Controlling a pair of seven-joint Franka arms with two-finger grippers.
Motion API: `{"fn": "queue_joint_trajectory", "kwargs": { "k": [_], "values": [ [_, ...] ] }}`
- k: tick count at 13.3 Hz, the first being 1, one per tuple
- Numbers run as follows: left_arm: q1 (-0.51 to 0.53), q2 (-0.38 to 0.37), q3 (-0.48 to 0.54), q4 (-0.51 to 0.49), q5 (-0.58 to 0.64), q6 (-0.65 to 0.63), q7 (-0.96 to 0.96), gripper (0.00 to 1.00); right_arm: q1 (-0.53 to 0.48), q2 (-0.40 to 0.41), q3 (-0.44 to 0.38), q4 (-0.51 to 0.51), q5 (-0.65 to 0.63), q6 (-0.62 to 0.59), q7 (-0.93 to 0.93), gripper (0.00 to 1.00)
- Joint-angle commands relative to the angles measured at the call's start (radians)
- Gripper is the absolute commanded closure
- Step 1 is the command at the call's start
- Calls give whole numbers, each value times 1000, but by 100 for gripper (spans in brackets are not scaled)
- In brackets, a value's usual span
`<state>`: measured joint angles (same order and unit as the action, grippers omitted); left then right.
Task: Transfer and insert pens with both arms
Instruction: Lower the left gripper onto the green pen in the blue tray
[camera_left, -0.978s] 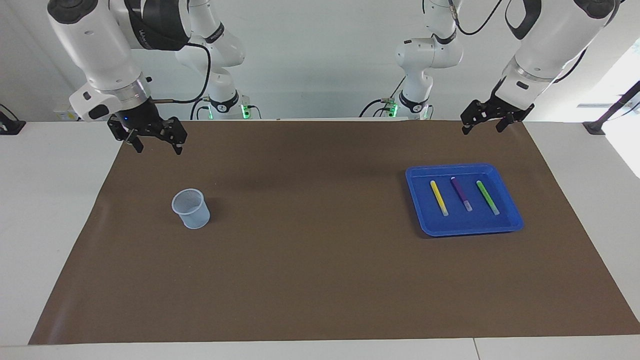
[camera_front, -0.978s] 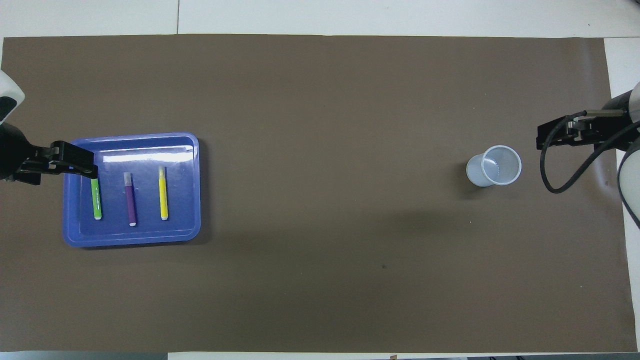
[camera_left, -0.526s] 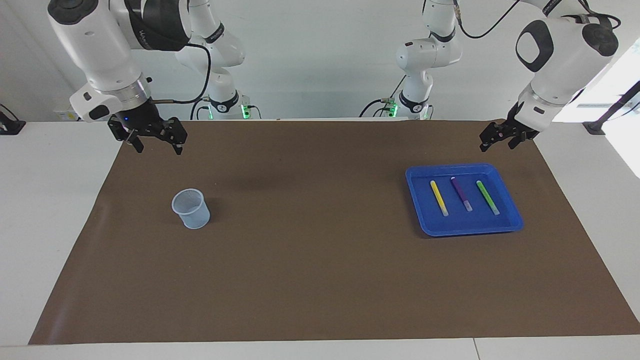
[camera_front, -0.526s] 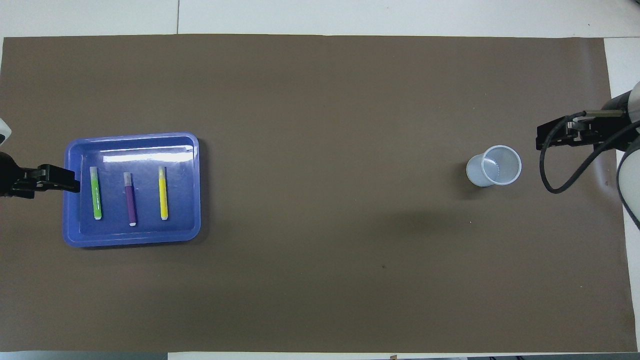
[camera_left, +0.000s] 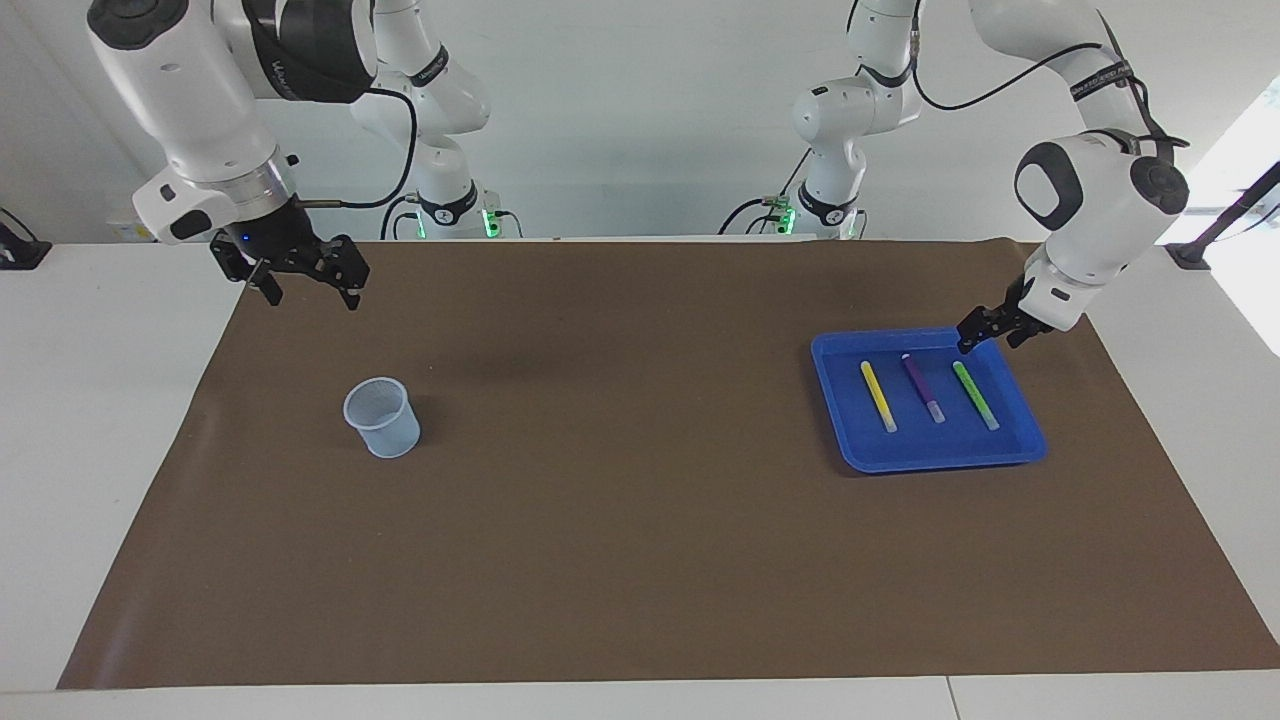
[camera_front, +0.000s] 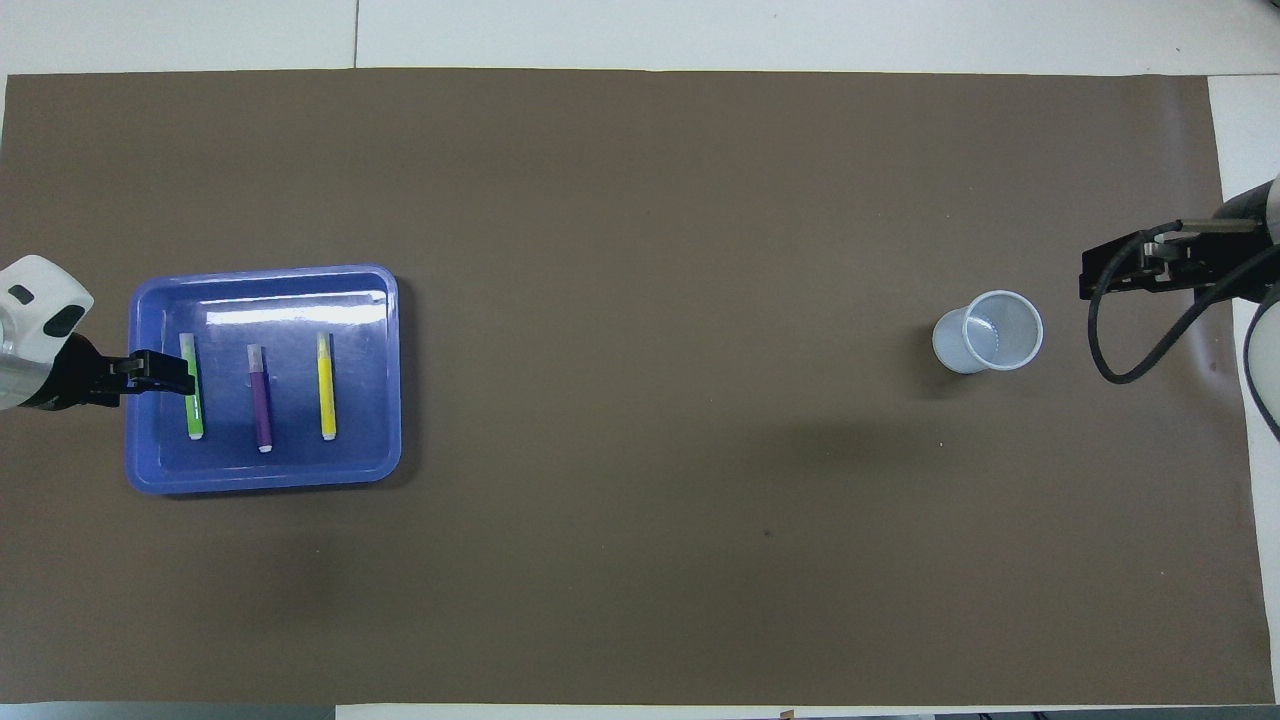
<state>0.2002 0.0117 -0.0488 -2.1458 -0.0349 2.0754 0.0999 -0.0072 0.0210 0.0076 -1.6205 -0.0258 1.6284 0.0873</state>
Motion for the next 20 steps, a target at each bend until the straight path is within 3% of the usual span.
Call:
{"fn": "queue_joint_trajectory", "kwargs": {
  "k": [1,7,11,20],
  "values": [
    [11,30,-2,-39,12,89,6,9,-14,-19,8,-18,6,-4,-11,0],
    [16,123,-2,-42,20,176,-64,13,-22,-21,6,-18,9,-7,-15,0],
    [16,162,-2,-42,87,212,-92,16,-22,-32,6,-18,10,-7,-15,0],
    [8,189,-2,-40,90,227,-117,39,-19,-64,8,-30,12,-39,-14,0]
  ]
}}
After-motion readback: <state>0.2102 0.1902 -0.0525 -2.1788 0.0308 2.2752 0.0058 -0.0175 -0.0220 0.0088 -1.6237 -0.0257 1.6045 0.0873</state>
